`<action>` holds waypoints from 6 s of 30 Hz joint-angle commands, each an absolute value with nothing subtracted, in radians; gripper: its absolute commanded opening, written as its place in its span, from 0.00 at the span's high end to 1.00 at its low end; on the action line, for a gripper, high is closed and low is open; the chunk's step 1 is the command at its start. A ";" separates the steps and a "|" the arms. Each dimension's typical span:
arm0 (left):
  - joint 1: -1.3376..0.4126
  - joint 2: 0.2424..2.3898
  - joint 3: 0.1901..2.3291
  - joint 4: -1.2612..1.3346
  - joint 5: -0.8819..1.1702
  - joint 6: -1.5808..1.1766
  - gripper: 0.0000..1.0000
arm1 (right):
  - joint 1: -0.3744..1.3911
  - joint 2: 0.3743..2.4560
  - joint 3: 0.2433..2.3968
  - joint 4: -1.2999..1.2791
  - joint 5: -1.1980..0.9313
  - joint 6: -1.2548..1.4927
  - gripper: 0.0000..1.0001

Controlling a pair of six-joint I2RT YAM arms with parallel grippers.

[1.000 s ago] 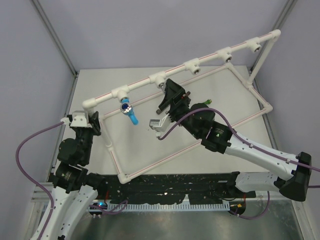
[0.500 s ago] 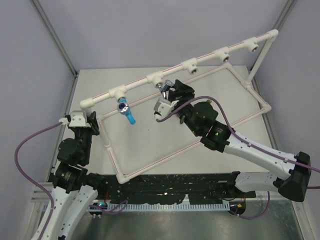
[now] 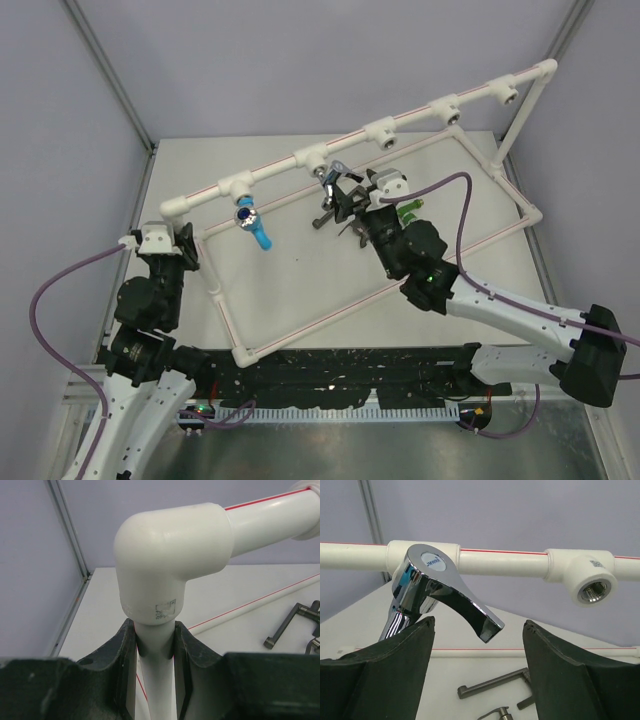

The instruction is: Install the water faucets

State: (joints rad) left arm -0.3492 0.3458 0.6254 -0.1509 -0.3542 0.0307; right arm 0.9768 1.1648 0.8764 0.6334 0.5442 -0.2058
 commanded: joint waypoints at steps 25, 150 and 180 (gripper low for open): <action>-0.359 0.350 0.621 -0.209 -0.295 0.063 1.00 | 1.012 1.111 1.049 0.241 0.279 -1.864 0.09; -0.359 0.342 0.618 -0.207 -0.285 0.058 1.00 | 0.864 0.959 1.077 0.188 0.023 -0.542 0.38; -0.360 0.341 0.618 -0.207 -0.290 0.060 1.00 | 1.052 1.186 1.111 0.155 0.347 -1.496 0.50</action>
State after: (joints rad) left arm -0.3561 0.3363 0.6243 -0.1574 -0.3058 0.0299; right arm 1.0481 1.1664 1.1263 -0.0246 0.2508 -1.4567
